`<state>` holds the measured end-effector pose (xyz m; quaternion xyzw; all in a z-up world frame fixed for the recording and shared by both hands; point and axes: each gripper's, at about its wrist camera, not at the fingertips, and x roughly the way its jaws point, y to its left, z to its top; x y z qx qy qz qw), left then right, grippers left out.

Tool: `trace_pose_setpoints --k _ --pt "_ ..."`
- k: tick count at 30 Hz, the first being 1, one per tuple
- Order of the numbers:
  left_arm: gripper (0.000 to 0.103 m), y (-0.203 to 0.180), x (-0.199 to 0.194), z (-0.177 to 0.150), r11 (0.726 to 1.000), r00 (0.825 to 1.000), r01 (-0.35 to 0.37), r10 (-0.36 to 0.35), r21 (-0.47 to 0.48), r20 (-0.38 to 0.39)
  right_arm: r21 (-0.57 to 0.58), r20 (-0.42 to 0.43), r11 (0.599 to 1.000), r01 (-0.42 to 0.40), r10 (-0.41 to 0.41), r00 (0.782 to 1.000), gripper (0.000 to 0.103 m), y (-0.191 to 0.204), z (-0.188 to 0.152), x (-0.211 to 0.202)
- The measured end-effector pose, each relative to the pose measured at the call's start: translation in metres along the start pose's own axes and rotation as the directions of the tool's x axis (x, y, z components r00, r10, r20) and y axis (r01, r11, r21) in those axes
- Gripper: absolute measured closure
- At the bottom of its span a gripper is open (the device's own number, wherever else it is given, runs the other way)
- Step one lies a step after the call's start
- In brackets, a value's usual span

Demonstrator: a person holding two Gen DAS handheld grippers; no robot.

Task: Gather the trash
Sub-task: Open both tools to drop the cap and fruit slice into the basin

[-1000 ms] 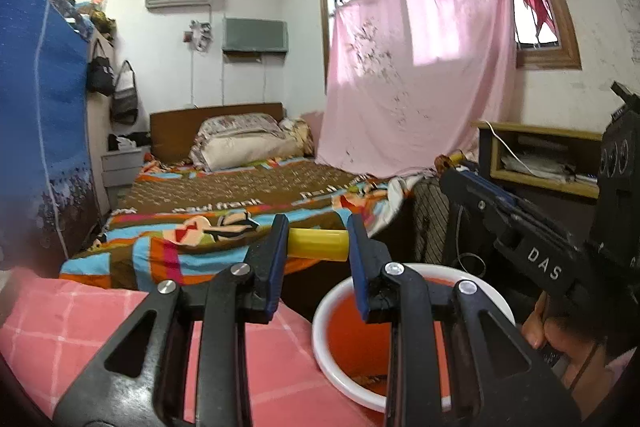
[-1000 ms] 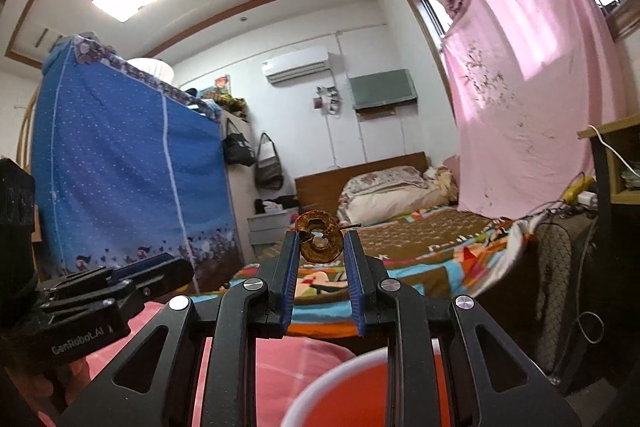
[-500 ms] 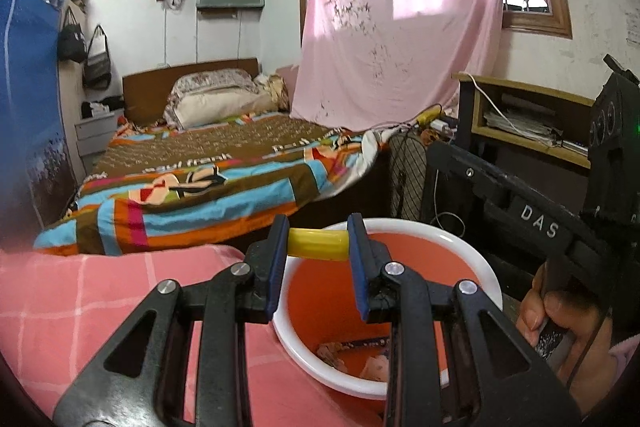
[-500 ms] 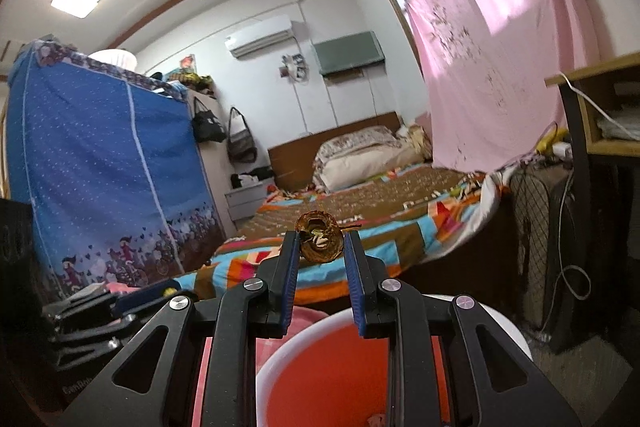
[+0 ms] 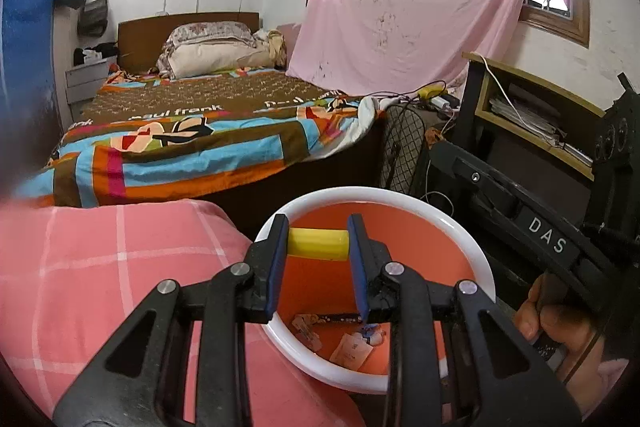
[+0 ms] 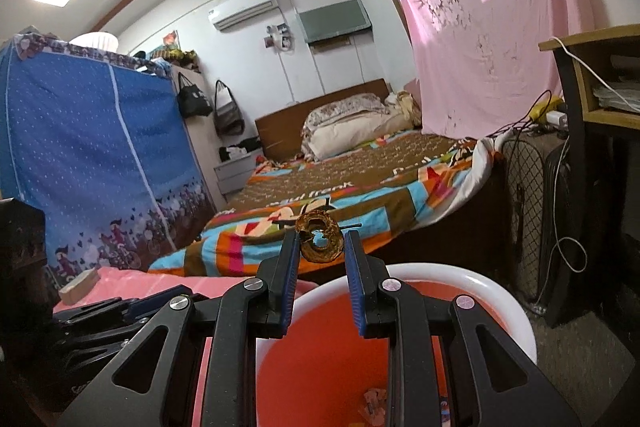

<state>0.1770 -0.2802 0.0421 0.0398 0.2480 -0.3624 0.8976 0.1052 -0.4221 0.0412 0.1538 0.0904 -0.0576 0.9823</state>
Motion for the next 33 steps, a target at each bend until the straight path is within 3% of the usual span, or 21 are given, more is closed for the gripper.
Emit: trace_pose_setpoints --k 20,33 --pt "0.069 -0.016 0.016 -0.006 0.999 0.994 0.001 0.004 0.047 -0.105 0.043 -0.069 0.998 0.035 -0.032 0.997 0.080 -0.009 -0.003 0.007" --pt "0.053 -0.013 0.016 -0.007 0.999 0.994 -0.013 0.018 0.040 -0.112 0.064 -0.072 0.997 0.050 -0.046 0.996 0.064 -0.016 -0.003 0.004"
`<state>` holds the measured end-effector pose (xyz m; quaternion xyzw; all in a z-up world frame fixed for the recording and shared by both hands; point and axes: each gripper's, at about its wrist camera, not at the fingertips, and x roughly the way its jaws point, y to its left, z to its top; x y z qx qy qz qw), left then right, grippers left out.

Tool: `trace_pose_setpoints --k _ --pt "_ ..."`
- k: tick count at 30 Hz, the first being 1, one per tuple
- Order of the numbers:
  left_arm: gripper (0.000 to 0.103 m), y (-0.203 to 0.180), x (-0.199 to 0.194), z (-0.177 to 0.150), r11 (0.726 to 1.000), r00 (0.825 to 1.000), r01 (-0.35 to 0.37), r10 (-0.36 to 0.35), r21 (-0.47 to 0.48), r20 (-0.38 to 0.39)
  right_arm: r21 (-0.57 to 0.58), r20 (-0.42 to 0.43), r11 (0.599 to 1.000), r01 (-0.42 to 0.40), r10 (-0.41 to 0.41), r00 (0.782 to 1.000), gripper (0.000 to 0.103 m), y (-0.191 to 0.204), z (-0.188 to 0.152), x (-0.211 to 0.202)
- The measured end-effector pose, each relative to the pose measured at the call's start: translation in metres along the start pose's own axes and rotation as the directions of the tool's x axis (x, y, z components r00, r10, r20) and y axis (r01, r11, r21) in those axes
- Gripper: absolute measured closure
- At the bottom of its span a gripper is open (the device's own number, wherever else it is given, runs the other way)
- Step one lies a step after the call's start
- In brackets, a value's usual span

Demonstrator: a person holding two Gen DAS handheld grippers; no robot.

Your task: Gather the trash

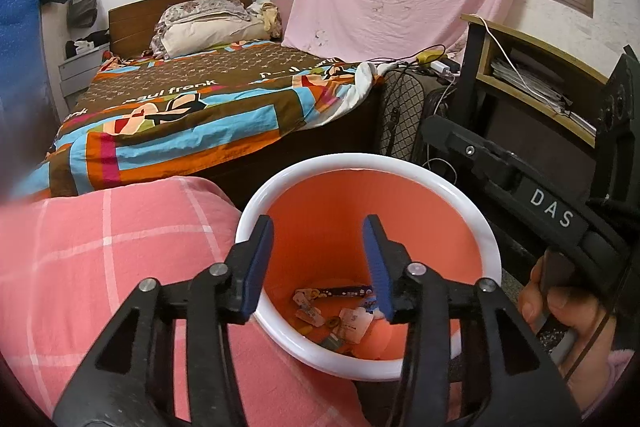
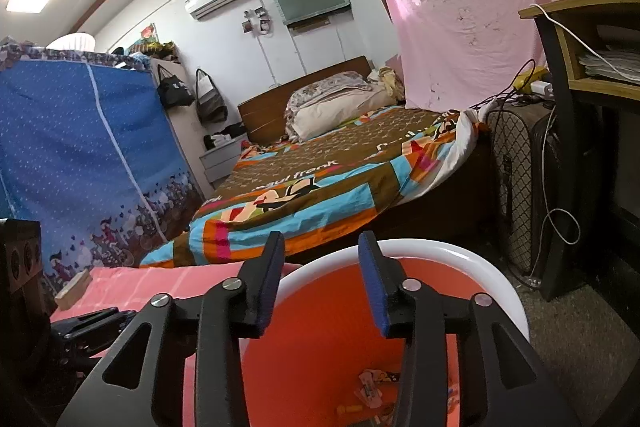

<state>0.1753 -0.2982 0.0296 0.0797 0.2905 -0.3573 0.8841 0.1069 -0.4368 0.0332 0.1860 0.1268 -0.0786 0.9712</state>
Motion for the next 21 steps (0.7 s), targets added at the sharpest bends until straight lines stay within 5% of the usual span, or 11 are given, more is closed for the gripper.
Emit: trace_pose_setpoints --k 15,21 --pt "0.029 0.027 -0.016 0.004 0.996 0.998 -0.048 0.051 -0.080 0.037 0.005 0.005 1.000 0.016 -0.016 1.000 0.054 -0.003 0.002 0.000" --pt "0.019 0.041 -0.030 0.005 0.990 0.993 -0.087 0.096 -0.115 0.074 -0.011 0.021 1.000 0.019 -0.019 1.000 0.031 0.003 0.002 -0.002"
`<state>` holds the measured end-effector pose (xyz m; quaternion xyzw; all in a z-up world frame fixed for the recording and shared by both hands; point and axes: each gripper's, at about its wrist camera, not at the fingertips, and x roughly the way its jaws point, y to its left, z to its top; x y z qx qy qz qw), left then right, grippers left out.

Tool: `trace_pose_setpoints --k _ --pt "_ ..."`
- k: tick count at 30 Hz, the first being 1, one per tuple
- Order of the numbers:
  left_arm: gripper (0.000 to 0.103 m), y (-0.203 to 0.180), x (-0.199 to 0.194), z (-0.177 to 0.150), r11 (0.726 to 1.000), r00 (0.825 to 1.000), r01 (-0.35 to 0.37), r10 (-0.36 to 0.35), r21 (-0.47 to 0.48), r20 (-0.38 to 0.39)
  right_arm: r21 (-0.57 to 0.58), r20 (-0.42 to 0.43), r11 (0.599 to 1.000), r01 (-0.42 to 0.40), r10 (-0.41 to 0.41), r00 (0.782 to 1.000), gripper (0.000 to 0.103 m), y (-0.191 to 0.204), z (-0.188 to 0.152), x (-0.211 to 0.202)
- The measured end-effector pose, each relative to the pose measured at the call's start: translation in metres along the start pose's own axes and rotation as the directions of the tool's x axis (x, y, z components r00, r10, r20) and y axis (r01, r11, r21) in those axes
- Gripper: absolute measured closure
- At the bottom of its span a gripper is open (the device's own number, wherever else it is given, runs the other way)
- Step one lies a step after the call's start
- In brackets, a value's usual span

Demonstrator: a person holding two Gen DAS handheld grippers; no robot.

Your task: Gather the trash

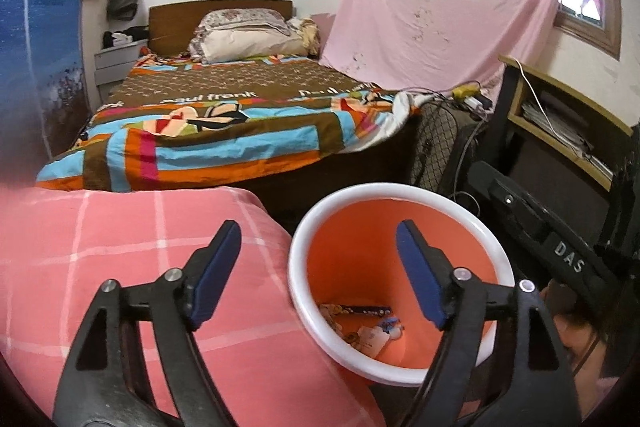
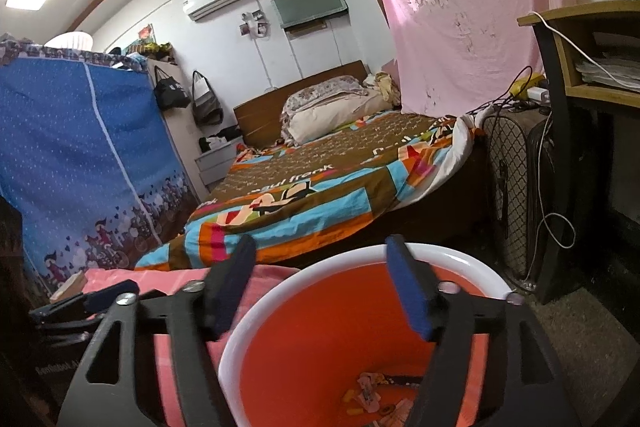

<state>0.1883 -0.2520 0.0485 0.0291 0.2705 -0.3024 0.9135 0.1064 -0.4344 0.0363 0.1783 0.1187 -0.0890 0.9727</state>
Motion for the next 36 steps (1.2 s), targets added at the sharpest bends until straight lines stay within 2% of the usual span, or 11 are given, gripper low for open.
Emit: trace_pose_setpoints --k 4,8,11,23,36 --pt "0.014 0.010 -0.008 0.001 0.999 0.999 -0.037 0.038 -0.025 0.033 -0.010 0.017 1.000 0.005 -0.005 1.000 0.022 0.005 0.001 -0.002" --pt "0.000 0.019 -0.012 0.000 0.997 0.997 -0.058 0.061 -0.057 0.054 -0.005 0.031 1.000 0.017 -0.017 0.999 0.009 0.009 0.001 -0.002" --pt "0.000 0.026 -0.020 -0.001 0.993 0.993 -0.070 0.078 -0.092 0.090 -0.020 0.044 0.999 0.028 -0.027 0.999 0.000 0.012 0.000 -0.003" --pt "0.000 0.057 -0.060 -0.019 0.975 0.972 -0.155 0.180 -0.158 0.154 -0.106 0.072 0.994 -0.016 0.024 0.997 0.000 0.047 -0.002 -0.016" --pt "0.000 0.094 -0.138 -0.058 0.946 0.935 -0.240 0.285 -0.217 0.209 -0.214 0.090 0.975 -0.058 0.079 0.993 0.000 0.109 -0.030 -0.063"
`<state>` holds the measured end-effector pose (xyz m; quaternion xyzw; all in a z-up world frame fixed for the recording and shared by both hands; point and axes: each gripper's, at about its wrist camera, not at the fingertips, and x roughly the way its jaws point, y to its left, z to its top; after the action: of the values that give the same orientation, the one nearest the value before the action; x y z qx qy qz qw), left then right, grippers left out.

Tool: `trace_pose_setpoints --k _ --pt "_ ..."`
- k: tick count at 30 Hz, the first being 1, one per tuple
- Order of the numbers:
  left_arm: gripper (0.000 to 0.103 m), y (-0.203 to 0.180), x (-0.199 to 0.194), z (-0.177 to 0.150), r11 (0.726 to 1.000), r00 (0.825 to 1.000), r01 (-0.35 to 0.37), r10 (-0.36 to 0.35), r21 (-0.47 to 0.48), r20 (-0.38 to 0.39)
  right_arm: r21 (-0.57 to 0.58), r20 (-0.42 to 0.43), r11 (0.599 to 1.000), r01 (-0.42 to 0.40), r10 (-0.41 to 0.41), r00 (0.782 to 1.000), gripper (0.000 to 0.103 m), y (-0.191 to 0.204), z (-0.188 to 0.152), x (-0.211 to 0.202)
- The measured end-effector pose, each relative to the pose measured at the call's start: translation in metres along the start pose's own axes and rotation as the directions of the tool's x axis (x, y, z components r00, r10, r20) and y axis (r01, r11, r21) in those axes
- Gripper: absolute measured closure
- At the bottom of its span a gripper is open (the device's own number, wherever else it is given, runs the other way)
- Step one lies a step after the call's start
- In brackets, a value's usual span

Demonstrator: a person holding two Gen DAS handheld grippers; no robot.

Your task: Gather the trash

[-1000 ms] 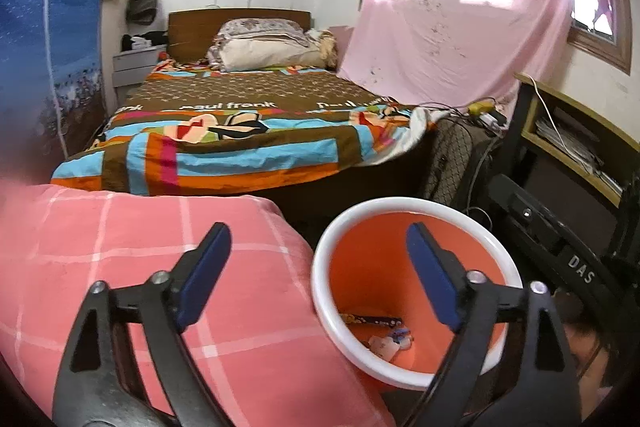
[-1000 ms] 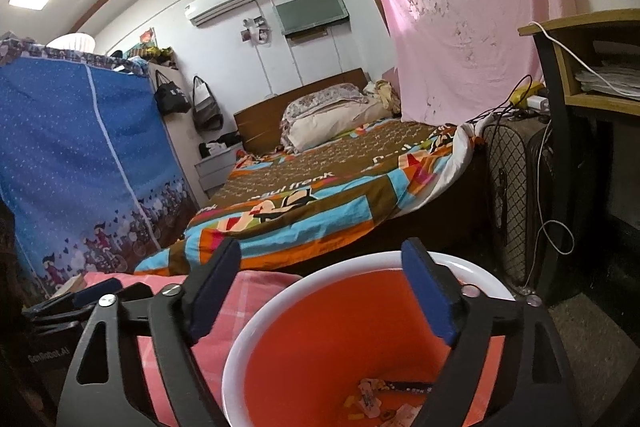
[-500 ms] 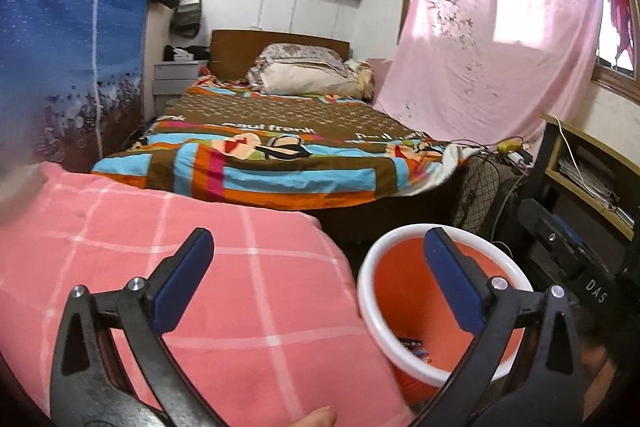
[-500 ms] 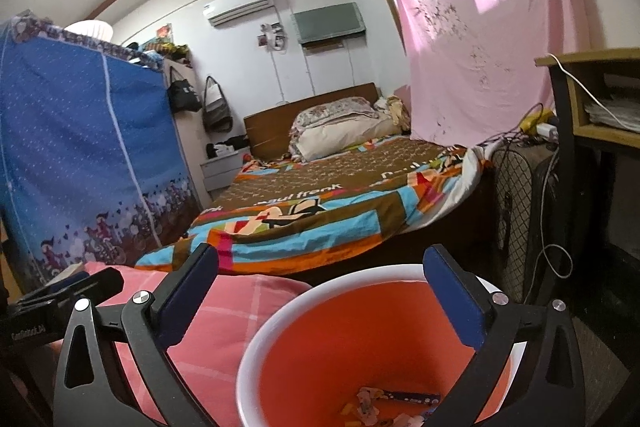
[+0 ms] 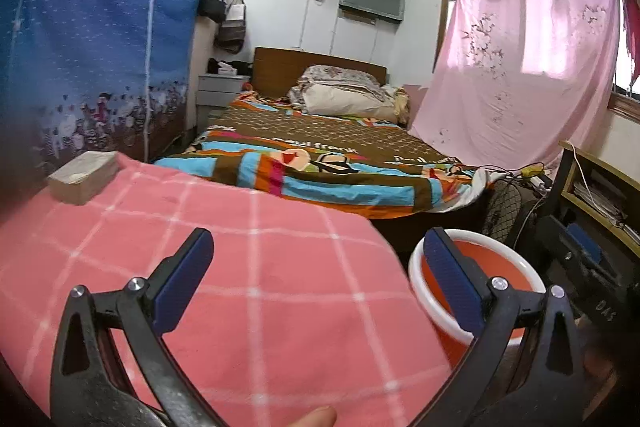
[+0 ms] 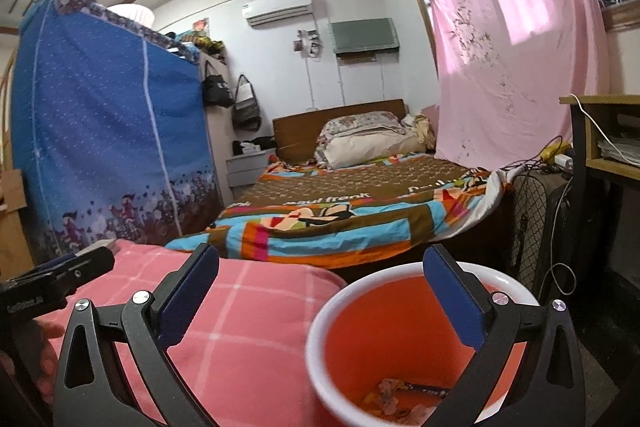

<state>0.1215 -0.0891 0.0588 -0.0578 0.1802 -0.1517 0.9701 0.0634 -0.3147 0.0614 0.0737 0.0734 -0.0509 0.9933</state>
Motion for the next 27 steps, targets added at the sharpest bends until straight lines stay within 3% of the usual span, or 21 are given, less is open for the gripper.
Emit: trace_pose_setpoints --k 17,27 --pt "0.000 0.049 -0.084 -0.045 0.996 0.994 -0.087 0.088 -0.017 0.070 -0.057 0.085 0.998 -0.033 0.038 0.996 0.000 0.051 -0.031 -0.086" --pt "0.000 0.060 -0.116 -0.078 0.988 0.977 -0.152 0.143 0.043 0.156 -0.090 0.116 0.995 -0.040 0.051 0.992 0.000 0.064 -0.060 -0.113"
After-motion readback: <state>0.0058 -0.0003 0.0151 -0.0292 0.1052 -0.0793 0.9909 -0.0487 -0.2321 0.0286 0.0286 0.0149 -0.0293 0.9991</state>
